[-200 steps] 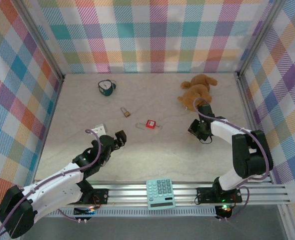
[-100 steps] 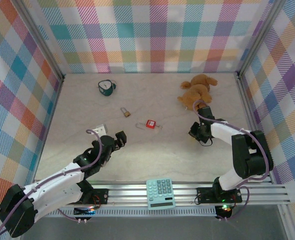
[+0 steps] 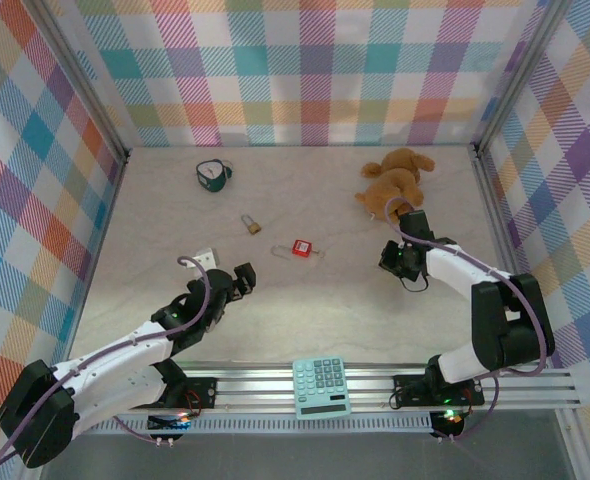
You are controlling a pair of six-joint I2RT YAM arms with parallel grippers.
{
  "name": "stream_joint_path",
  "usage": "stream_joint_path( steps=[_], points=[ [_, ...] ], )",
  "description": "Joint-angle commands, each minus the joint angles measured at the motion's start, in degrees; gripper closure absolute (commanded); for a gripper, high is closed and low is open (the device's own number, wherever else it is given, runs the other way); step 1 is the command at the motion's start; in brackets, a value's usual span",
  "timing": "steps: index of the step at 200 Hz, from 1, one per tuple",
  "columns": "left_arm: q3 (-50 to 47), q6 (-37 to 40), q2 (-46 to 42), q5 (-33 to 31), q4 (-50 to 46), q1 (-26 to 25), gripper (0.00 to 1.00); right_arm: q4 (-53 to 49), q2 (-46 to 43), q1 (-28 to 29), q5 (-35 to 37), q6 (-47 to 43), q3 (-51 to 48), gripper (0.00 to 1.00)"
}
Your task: Unlock with the key
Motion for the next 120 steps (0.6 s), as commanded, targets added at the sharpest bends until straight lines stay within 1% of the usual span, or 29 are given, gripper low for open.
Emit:
stream_joint_path(
  steps=[1,15,21,38,69,93,120],
  points=[
    [1.6,0.8,1.1,1.0,2.1,0.7,0.02,-0.6,1.5,-0.5,1.1,-7.7,1.5,0.8],
    [2.0,0.6,2.1,1.9,2.3,0.7,0.02,-0.9,4.1,-0.4,-0.6,-12.4,3.1,0.79],
    [1.9,0.5,2.6,2.2,2.8,0.7,0.02,-1.0,5.1,-0.4,-1.0,-12.3,3.5,0.77],
    [2.0,0.6,4.1,2.7,4.1,0.7,0.02,1.3,7.2,-0.5,-5.6,-13.9,3.7,0.73],
    [4.0,1.7,6.0,4.5,2.6,0.7,0.02,-2.1,8.0,-0.6,-1.1,-11.0,4.5,0.71],
    [3.7,1.5,5.8,4.7,3.1,0.7,0.02,-2.4,7.0,-0.6,-5.4,-9.6,3.9,0.72],
    [2.7,1.0,5.2,4.8,4.2,0.7,0.02,-4.2,5.1,-0.6,-4.6,-8.9,4.3,0.72]
  ],
)
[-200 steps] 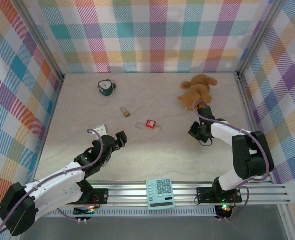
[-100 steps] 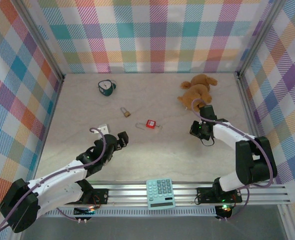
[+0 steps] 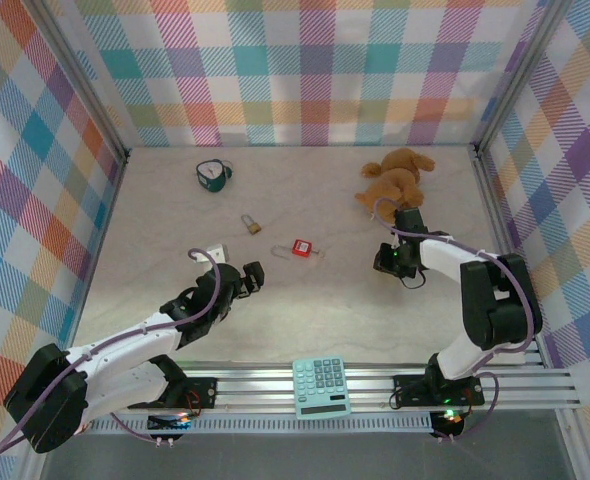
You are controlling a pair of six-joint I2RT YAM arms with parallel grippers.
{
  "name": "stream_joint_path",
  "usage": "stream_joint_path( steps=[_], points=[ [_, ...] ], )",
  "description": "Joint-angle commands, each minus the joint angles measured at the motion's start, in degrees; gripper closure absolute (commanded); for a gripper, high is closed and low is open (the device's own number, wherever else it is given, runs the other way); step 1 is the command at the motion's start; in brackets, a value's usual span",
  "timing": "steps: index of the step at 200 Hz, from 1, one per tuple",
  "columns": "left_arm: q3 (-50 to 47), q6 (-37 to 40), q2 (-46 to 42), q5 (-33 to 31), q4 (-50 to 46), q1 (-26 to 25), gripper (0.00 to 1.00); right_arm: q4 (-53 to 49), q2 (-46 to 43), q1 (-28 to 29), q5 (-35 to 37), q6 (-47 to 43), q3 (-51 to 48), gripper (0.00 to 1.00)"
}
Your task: Unlock with the key
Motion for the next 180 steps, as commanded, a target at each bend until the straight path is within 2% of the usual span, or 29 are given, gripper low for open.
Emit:
stream_joint_path(
  steps=[1,80,180],
  points=[
    [0.4,0.0,-0.7,0.6,1.7,0.7,0.02,-3.0,-2.3,-0.3,-0.9,0.9,0.9,0.72],
    [0.7,0.1,-2.0,1.0,0.3,0.7,0.02,-6.2,1.1,-0.3,2.5,1.5,4.2,0.82],
    [0.8,0.6,-2.8,0.8,0.0,0.7,0.03,-9.3,3.6,-0.2,3.0,1.3,6.9,0.8]
  ],
)
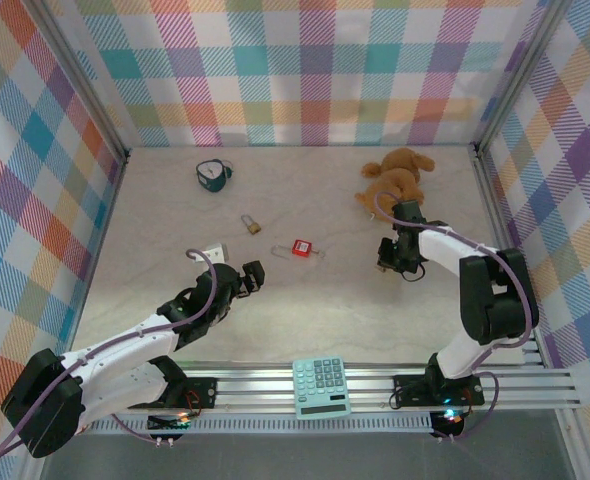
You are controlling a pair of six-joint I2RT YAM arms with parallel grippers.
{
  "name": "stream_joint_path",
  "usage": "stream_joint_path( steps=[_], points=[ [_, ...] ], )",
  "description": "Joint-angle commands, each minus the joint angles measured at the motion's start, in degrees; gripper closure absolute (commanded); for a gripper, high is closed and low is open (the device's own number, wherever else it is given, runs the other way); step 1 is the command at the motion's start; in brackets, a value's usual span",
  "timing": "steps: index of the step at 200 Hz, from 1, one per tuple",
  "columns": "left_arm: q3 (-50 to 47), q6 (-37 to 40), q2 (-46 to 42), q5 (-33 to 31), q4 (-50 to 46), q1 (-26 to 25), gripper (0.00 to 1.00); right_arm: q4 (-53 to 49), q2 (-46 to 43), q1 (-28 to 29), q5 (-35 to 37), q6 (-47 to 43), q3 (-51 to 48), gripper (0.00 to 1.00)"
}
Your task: Unlock with the key
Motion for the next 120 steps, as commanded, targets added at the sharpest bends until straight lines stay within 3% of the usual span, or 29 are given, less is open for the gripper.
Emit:
stream_joint_path(
  steps=[1,88,120],
  points=[
    [0.9,0.6,-0.8,-0.1,0.1,0.7,0.03,-2.3,1.2,-0.2,-0.1,0.0,1.1,0.8],
    [0.3,0.7,0.0,-0.3,1.3,0.7,0.03,-3.7,-1.0,0.8,3.1,0.2,1.2,0.77],
    [0.0,0.7,0.4,-0.2,1.9,0.7,0.03,-3.9,-0.1,1.1,3.8,-0.1,1.3,0.83]
  ],
)
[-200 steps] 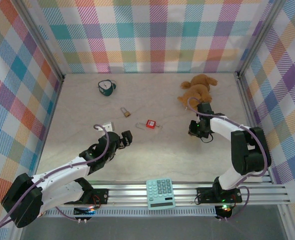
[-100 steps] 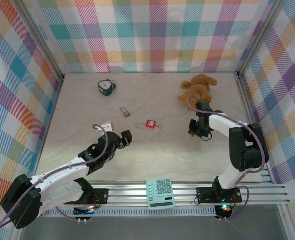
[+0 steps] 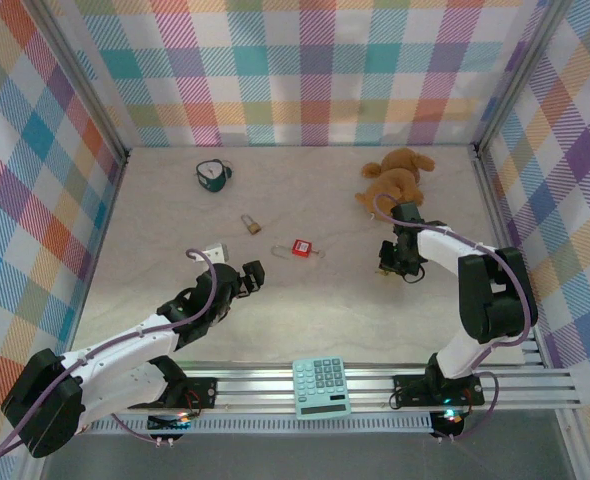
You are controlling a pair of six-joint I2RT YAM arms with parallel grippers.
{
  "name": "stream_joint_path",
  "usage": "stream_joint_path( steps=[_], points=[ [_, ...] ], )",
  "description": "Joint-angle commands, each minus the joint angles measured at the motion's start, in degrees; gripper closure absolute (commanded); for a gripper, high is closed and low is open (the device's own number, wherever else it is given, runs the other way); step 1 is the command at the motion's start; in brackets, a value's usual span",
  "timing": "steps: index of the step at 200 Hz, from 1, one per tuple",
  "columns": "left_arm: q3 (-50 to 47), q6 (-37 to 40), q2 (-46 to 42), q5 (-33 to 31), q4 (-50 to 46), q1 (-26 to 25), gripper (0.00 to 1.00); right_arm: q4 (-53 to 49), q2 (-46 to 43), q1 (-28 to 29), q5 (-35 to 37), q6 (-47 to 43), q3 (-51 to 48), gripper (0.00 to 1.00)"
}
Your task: Unlock with the key
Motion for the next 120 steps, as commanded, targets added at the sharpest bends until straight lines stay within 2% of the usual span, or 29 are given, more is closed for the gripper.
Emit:
stream_joint_path(
  steps=[1,56,79,101,120],
  points=[
    [0.0,0.5,0.4,-0.2,1.7,0.7,0.03,-1.9,-0.4,0.4,1.2,-0.2,1.2,0.83],
    [-0.2,0.8,-0.2,-0.3,1.4,0.7,0.03,-1.9,-2.4,0.8,0.6,-0.3,1.2,0.94],
    [0.2,1.7,0.4,-0.1,1.2,0.7,0.0,-2.3,-5.2,2.1,-0.3,-0.3,1.6,0.94],
    [2.3,3.1,1.0,-0.4,-2.4,0.7,0.0,-4.0,-7.8,4.3,-0.4,-0.7,3.0,0.94],
    [2.8,4.0,2.6,-0.1,-1.8,0.7,0.0,-5.6,-10.1,6.4,-0.7,-0.7,4.5,0.94]
  ],
)
